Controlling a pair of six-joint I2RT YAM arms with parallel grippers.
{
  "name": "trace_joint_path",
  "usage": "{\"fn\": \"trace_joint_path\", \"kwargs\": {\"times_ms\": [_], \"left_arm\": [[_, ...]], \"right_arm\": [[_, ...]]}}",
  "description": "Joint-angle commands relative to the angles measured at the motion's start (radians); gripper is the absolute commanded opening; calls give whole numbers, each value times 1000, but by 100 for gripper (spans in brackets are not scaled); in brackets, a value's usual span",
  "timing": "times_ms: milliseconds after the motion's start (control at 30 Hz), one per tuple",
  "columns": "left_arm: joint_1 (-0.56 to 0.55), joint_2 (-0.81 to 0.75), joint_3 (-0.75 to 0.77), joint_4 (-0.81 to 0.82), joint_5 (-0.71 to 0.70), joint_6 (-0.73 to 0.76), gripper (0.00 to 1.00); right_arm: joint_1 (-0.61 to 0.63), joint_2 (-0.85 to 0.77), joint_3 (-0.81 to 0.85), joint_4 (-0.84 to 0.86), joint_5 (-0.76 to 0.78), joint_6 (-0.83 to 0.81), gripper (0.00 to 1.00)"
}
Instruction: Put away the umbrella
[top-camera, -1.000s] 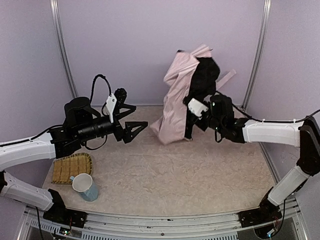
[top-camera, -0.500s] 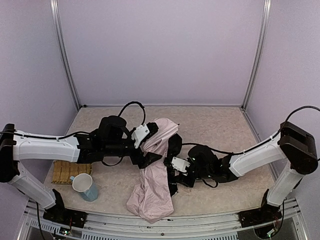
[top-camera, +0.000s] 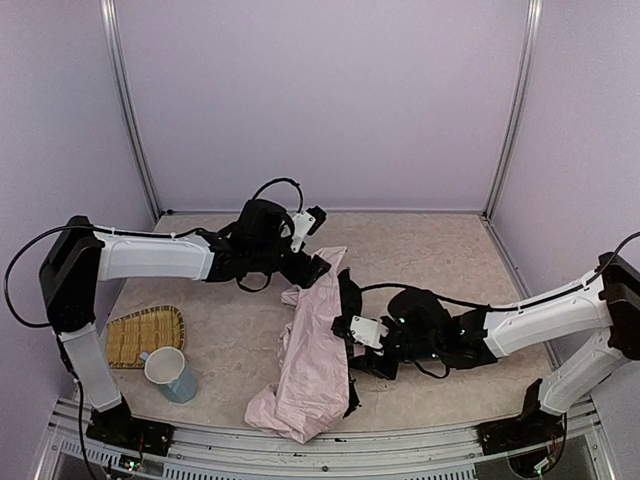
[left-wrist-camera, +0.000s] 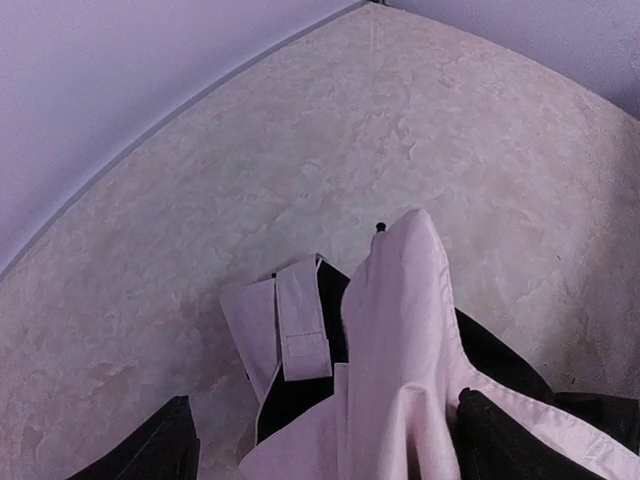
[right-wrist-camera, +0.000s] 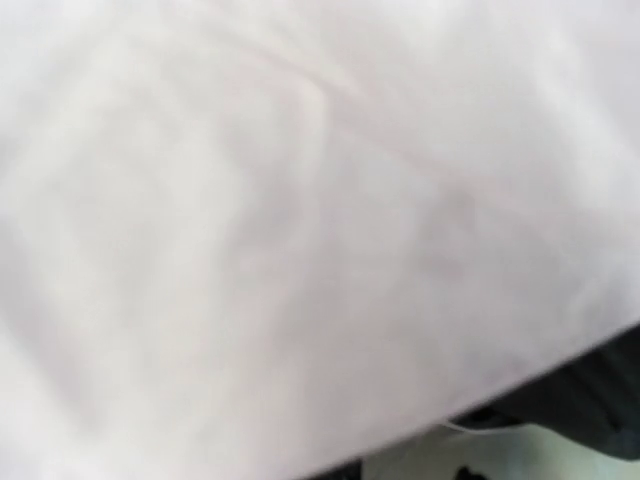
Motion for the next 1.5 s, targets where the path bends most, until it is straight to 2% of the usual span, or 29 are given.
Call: {"fn": "trace_joint_path", "kwargs": {"times_ms": [0,167,300,400,500,633,800,967,1167,1333,1467], "left_arm": [[20,112,27,-86,-12,-35,86],[46,90,-46,27,39,-68,89],[77,-14,-50,90,90,-80,93],[144,-93,-43,138,249,-133,98],[224,-145,-22,161,340,-217,99],[268,-254,-40,167,348,-265,96],[233,-426,-126,166,355,-273,98],[158,-510,-204,122,406,-223,99],[57,-522,-327,143,399,-146,99],[53,-456,-341,211,404,-148,99],[35,-397,-330,270,442,-152,91]], "right_arm": [[12,-108,18,39,69,-28,0],[0,-173,12,49,106,-21,0],[-37,-203,8,32,135,-4,0],[-65,-226,18,17,145,0,0],[-101,-256,33,3,154,12,0],[-174,-285,63,-27,201,30,0],[-276,-315,133,-52,181,55,0],[-315,-300,218,-57,167,30,0],[-341,-262,324,-79,102,18,0],[-340,-234,377,-96,2,-7,0],[-341,-201,425,-142,-26,-9,0]]}}
